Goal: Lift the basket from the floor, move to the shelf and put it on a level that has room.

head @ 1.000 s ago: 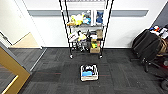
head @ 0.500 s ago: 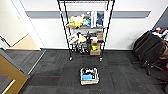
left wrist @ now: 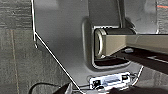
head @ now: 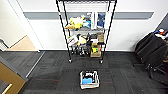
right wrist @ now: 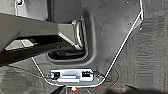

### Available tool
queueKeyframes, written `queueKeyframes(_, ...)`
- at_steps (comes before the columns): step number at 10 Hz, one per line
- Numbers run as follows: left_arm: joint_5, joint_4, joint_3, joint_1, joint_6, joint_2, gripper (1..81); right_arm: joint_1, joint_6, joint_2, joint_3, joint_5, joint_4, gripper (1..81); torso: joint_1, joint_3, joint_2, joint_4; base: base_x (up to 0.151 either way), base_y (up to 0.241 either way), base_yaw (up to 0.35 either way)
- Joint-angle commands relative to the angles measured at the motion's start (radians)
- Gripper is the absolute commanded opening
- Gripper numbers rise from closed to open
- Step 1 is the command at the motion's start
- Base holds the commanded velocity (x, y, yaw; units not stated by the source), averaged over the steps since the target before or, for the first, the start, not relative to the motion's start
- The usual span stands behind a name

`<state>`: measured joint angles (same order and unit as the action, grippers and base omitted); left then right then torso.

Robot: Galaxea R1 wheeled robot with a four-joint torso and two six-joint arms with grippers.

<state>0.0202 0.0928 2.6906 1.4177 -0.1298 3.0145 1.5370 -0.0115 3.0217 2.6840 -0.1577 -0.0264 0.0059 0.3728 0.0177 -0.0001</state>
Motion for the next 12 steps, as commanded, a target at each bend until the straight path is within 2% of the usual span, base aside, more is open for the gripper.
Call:
queueKeyframes(1, -0.075, -0.004, -0.002, -0.009, -0.004, -0.003, 81.1, 0.006, 0.001, -0.001, 0.002, 0.069, -0.01, 81.1, 0.0, 0.0, 0.0, 0.0, 0.168, 0.0, 0.0)
queueKeyframes(3, -0.075, -0.004, -0.002, -0.007, -0.004, -0.005, 81.1, 0.004, -0.001, -0.001, 0.005, 0.069, -0.027, 81.1, 0.0, 0.0, 0.0, 0.0, 0.168, 0.0, 0.0)
queueKeyframes(6, -0.074, 0.004, 0.002, -0.007, -0.002, -0.014, 81.1, 0.009, -0.001, -0.013, 0.009, 0.044, -0.122, 81.1, 0.0, 0.0, 0.0, 0.0, 0.171, 0.0, 0.0)
queueKeyframes(12, -0.072, 0.002, 0.002, -0.007, -0.002, -0.018, 81.1, 0.01, 0.002, -0.013, 0.048, 0.043, -0.116, 81.1, 0.0, 0.0, 0.0, 0.0, 0.171, 0.0, 0.0)
